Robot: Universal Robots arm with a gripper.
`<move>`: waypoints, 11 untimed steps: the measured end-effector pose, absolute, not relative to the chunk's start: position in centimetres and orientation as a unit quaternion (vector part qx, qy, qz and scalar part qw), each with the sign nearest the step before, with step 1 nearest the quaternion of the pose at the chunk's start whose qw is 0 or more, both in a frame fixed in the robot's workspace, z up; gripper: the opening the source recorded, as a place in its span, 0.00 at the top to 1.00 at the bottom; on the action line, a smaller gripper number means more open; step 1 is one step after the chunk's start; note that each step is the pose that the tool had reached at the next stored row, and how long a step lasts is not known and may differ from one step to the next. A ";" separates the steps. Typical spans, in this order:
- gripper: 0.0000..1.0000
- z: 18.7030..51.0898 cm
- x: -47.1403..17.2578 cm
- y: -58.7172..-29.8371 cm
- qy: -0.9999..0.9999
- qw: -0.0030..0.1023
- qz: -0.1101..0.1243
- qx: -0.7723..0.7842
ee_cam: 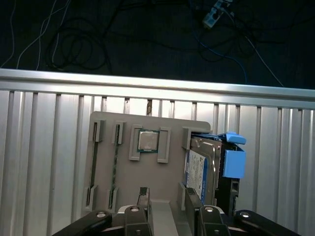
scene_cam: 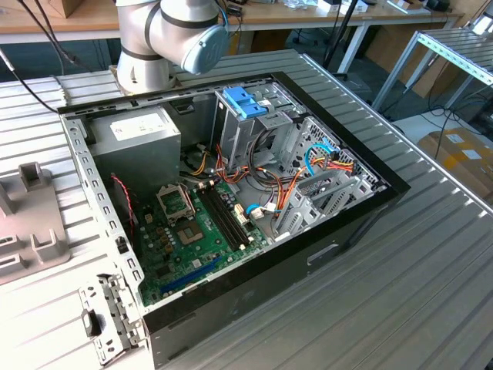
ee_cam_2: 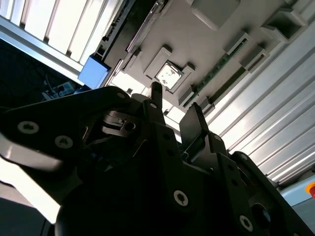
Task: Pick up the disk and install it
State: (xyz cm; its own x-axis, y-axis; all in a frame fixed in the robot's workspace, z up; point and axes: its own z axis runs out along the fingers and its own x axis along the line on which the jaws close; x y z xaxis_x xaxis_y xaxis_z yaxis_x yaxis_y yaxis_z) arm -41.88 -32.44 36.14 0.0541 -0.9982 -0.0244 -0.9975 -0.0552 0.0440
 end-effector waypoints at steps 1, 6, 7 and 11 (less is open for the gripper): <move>0.58 36.1 -41.9 -32.4 -0.687 0.008 -0.024 0.726; 0.58 36.1 -41.9 -32.2 -0.687 0.008 -0.024 0.726; 0.58 36.1 -41.9 -32.1 -0.687 0.008 -0.024 0.726; 0.58 36.0 -41.9 -31.9 -0.687 0.008 -0.024 0.726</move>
